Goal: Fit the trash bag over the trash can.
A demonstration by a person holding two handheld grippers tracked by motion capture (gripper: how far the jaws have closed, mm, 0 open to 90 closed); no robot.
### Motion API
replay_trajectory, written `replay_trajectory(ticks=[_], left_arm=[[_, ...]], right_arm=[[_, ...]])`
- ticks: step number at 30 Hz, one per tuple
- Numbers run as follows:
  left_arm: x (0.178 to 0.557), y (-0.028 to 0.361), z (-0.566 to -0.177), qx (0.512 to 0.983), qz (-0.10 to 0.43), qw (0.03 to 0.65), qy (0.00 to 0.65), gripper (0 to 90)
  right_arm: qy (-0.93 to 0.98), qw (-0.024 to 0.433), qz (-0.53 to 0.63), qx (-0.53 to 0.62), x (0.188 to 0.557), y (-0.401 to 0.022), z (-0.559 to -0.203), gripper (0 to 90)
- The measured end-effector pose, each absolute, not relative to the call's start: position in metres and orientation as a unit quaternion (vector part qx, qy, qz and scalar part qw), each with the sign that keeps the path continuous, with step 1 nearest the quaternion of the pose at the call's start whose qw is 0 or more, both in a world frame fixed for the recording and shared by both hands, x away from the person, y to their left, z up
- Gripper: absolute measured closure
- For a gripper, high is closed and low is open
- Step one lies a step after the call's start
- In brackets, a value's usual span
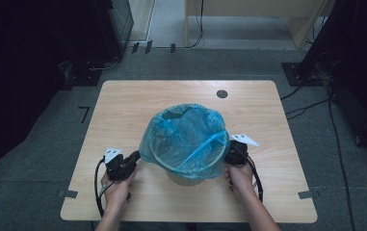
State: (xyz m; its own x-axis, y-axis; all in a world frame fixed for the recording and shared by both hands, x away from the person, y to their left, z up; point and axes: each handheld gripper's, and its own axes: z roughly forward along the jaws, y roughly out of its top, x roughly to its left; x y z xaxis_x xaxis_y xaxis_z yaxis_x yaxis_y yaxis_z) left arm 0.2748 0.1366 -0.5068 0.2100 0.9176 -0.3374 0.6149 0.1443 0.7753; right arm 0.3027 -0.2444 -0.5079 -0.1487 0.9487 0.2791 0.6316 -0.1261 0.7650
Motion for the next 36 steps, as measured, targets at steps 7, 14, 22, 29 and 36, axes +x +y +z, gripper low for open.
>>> replay_trajectory(ticks=[7, 14, 22, 29, 36], left_arm=[[0.274, 0.139, -0.516, 0.655, 0.151, 0.427, 0.605, 85.9], [0.266, 0.141, -0.503, 0.632, 0.155, 0.501, 0.57, 63.4], [0.253, 0.148, -0.485, 0.582, 0.171, 0.604, 0.517, 48.9], [0.241, 0.14, -0.472, 0.585, 0.168, 0.651, 0.453, 46.4], [0.238, 0.129, -0.468, 0.596, 0.148, 0.669, 0.418, 41.3]], right_arm=[[0.646, 0.182, 0.382, 0.636, 0.311, -0.238, -0.52, 88.0], [0.642, 0.19, 0.448, 0.593, 0.293, -0.272, -0.511, 58.8], [0.579, 0.23, 0.53, 0.575, 0.258, -0.312, -0.474, 52.6], [0.564, 0.255, 0.594, 0.514, 0.222, -0.31, -0.426, 53.1], [0.587, 0.253, 0.603, 0.477, 0.208, -0.297, -0.415, 49.5]])
